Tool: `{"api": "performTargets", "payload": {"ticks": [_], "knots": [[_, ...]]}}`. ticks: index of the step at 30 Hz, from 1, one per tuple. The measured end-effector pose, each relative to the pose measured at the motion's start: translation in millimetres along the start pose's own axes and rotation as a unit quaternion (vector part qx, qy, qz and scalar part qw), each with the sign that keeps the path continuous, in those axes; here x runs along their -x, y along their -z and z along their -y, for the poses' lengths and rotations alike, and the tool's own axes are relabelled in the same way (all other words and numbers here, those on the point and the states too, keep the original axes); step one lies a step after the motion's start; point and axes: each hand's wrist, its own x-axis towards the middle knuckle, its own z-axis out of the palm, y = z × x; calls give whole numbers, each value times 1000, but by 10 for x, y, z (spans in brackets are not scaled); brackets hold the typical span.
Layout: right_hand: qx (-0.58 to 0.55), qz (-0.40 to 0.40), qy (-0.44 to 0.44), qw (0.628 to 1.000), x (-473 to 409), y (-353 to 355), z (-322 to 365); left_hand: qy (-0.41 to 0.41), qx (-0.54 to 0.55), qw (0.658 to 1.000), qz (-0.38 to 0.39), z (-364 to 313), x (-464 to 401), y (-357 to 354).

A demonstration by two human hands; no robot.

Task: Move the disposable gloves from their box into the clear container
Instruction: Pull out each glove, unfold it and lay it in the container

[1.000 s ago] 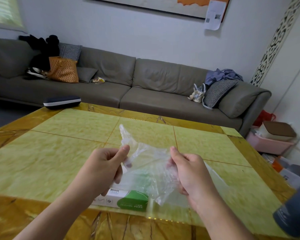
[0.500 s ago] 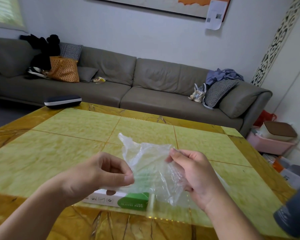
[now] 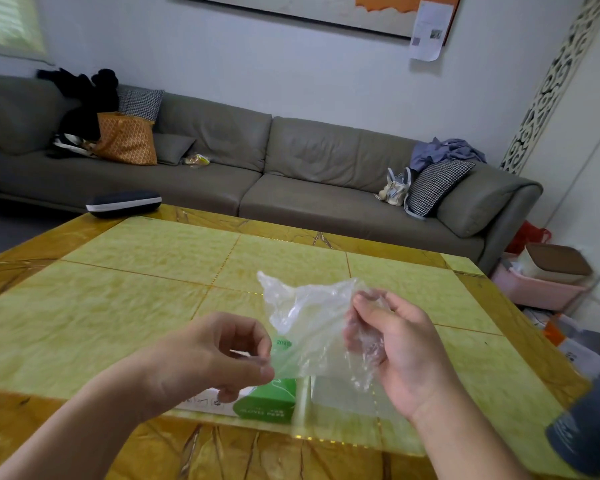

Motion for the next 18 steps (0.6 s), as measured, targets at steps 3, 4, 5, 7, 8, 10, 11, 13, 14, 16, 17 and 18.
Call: {"api": "performTargets", "payload": {"ticks": [3, 4, 5, 7, 8, 10, 11, 13, 14, 16, 17, 18], "knots": [[48, -20, 9, 999, 5, 23, -23, 43, 5, 999, 22, -2, 43, 53], [56, -24, 10, 998, 8, 31, -26, 54, 10, 998, 13, -7, 49, 67], [60, -27, 12, 998, 10, 36, -23, 57, 19, 998, -10, -11, 47, 76], [75, -21, 18, 997, 26, 27, 1, 18, 17, 994, -107, -24, 22, 72], [88, -13, 26, 996, 32, 19, 10, -24, -17, 985, -171, -28, 4, 52], [117, 16, 46, 992, 57, -22, 2, -118, -116, 955, -247, -64, -14, -68], [128, 36, 54, 990, 72, -58, -13, -153, -162, 943, -245, -99, -19, -168], [145, 86, 61, 984, 106, -143, -56, -184, -222, 931, -225, -138, -59, -356], [153, 108, 64, 980, 120, -183, -81, -188, -237, 926, -225, -136, -92, -418], [175, 126, 73, 974, 129, -224, -115, -196, -229, 925, -232, -121, -144, -474], [186, 126, 76, 972, 126, -220, -121, -194, -209, 930, -233, -122, -151, -467], [190, 124, 73, 971, 121, -206, -123, -186, -194, 933, -239, -125, -149, -442]]}}
